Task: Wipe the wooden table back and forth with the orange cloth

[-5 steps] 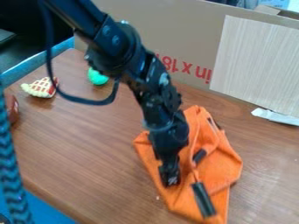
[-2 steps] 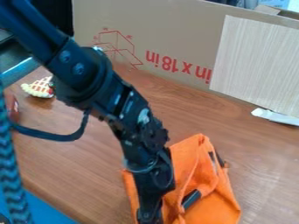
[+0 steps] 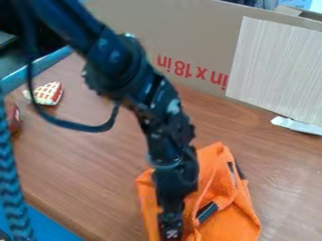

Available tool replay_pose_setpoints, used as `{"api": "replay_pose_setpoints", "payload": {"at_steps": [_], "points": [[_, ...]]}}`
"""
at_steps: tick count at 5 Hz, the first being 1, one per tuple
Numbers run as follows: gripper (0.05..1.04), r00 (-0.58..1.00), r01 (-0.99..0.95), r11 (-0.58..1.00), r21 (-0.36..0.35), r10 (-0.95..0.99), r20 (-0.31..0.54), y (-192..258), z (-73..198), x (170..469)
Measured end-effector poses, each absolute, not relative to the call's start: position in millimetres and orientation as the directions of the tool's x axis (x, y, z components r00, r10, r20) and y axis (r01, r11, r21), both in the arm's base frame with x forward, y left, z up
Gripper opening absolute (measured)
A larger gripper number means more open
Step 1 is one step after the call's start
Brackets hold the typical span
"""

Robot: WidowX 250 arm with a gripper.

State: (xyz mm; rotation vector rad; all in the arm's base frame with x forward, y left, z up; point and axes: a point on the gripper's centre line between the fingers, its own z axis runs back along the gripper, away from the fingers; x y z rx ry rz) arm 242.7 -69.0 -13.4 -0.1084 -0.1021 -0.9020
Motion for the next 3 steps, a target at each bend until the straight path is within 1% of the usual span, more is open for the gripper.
{"api": "replay_pose_setpoints", "payload": {"at_steps": [1, 3], "points": [[0.999, 0.664, 0.745, 0.665, -0.045, -0.735, 0.141, -64.2, -14.4, 278.5], [0.999, 0.748, 0.658, 0.752, -0.039, -0.647, 0.147, -46.7, -13.8, 335.0]]}}
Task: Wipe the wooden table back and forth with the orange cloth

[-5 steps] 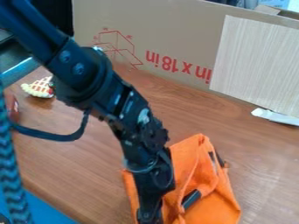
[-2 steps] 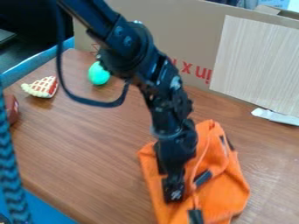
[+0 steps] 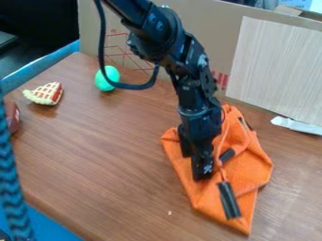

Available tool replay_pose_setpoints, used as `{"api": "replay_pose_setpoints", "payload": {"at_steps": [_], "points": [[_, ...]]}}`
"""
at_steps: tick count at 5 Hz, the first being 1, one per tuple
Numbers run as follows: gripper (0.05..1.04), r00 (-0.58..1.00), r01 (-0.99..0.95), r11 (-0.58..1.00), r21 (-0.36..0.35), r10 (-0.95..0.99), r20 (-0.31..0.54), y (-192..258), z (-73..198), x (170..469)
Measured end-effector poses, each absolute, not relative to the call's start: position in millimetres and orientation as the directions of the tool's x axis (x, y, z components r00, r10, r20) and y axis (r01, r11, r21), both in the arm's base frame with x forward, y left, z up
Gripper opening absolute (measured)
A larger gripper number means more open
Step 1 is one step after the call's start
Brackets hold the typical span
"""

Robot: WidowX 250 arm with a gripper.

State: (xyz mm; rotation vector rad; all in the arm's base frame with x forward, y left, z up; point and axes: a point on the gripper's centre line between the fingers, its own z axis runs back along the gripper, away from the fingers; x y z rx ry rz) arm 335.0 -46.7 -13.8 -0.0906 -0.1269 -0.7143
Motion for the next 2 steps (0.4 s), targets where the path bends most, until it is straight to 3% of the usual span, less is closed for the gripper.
{"api": "replay_pose_setpoints", "payload": {"at_steps": [2], "points": [[0.999, 0.777, 0.625, 0.779, -0.053, -0.613, 0.143, -36.7, -14.5, 349.2]]}}
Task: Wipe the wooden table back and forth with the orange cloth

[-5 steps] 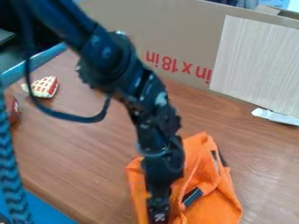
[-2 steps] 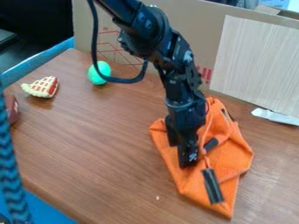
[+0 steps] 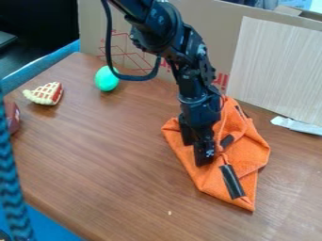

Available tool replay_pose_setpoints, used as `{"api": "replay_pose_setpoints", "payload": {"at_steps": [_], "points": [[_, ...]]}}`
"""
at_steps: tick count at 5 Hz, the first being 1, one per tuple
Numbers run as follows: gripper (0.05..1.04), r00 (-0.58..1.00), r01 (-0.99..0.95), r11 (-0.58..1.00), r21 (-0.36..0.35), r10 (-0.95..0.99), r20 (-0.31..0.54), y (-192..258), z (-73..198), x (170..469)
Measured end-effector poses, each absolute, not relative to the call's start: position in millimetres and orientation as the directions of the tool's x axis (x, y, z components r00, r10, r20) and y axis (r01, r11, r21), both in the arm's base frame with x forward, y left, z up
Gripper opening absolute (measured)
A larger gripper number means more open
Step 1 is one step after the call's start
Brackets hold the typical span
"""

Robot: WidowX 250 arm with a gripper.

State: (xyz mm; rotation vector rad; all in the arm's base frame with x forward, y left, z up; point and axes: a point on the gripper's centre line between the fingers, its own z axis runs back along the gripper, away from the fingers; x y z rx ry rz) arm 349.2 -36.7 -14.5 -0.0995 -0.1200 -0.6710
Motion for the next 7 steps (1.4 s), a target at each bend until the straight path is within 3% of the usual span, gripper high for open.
{"api": "replay_pose_setpoints", "payload": {"at_steps": [4, 5, 6, 7], "points": [[0.999, 0.717, 0.697, 0.707, -0.115, -0.687, 0.119, -24.5, -11.1, 274.4], [0.999, 0.720, 0.694, 0.708, -0.133, -0.678, 0.148, -24.8, 6.1, 271.5], [0.999, 0.738, 0.669, 0.733, -0.121, -0.637, 0.221, -22.0, 50.7, 274.7], [0.999, 0.741, 0.664, 0.738, -0.116, -0.630, 0.232, -20.2, 86.3, 268.6]]}}
